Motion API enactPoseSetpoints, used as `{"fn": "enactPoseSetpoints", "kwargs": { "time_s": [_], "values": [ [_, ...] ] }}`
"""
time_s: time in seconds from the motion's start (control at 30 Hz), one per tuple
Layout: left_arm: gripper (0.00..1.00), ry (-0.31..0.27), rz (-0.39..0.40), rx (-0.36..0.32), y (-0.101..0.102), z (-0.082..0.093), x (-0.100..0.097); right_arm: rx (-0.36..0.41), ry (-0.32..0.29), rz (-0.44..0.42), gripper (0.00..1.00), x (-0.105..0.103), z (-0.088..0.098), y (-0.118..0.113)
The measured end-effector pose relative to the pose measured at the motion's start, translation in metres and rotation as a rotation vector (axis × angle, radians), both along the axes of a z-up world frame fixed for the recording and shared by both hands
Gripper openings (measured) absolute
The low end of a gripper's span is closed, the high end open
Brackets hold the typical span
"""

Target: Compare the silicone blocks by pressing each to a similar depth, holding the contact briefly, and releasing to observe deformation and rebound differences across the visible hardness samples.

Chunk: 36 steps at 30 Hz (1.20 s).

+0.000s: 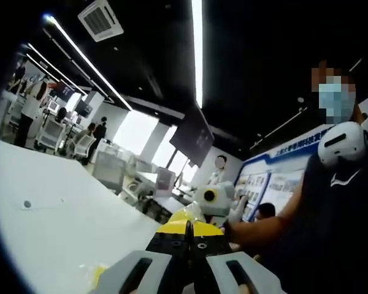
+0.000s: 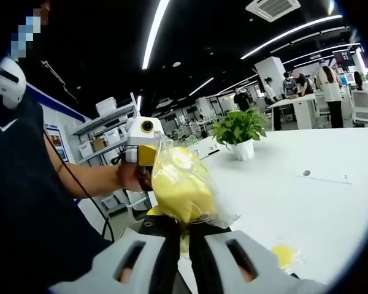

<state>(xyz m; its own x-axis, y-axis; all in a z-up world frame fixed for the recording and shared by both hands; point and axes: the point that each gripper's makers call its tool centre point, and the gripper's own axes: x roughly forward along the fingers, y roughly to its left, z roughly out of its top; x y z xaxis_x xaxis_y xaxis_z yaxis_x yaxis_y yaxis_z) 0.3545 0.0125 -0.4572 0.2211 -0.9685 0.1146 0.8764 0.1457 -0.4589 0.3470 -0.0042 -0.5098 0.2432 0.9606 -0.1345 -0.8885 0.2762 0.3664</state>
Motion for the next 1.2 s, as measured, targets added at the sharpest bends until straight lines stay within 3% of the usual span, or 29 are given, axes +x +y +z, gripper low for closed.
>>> {"fn": "enactPoseSetpoints", "kwargs": {
  "time_s": [0.43, 0.63, 0.87, 0.9, 0.97, 1.0, 1.03, 1.07, 1.13, 1.17, 1.2],
  "values": [
    [0.0, 0.009, 0.012, 0.011, 0.002, -0.003, 0.001, 0.018, 0.052, 0.008, 0.0, 0.003, -0.004, 0.002],
    [0.0, 0.005, 0.008, 0.012, 0.003, -0.002, 0.004, 0.008, 0.004, 0.007, 0.0, 0.005, -0.002, 0.002],
    [0.0, 0.013, 0.009, 0.008, 0.003, -0.003, 0.003, 0.003, 0.002, 0.015, 0.0, 0.004, -0.003, 0.003],
    [0.0, 0.012, 0.01, 0.004, 0.003, -0.002, 0.003, 0.016, -0.062, 0.0, 0.0, 0.01, 0.0, 0.004],
    [0.0, 0.007, 0.005, -0.008, 0.004, 0.001, 0.003, 0.034, -0.01, 0.037, 0.01, 0.003, 0.001, 0.005],
    [0.0, -0.003, 0.0, -0.011, 0.004, 0.003, 0.001, 0.041, -0.055, 0.023, 0.02, 0.006, 0.003, 0.005],
    [0.0, -0.01, 0.001, -0.011, 0.004, 0.004, 0.001, 0.041, -0.138, 0.017, 0.03, 0.008, 0.006, 0.005],
    [0.0, -0.016, 0.002, -0.01, 0.004, 0.005, 0.001, 0.039, -0.152, 0.023, 0.04, 0.006, 0.005, 0.006],
    [0.0, -0.018, 0.014, -0.014, 0.006, 0.007, 0.003, 0.053, -0.131, 0.035, 0.08, 0.004, 0.006, 0.007],
    [0.0, -0.017, 0.023, -0.022, 0.007, 0.009, 0.003, 0.057, -0.156, 0.018, 0.17, 0.007, 0.007, 0.007],
    [0.0, -0.018, 0.03, -0.028, 0.009, 0.01, 0.004, 0.064, -0.157, 0.009, 0.42, 0.01, 0.008, 0.008]
  ]
}}
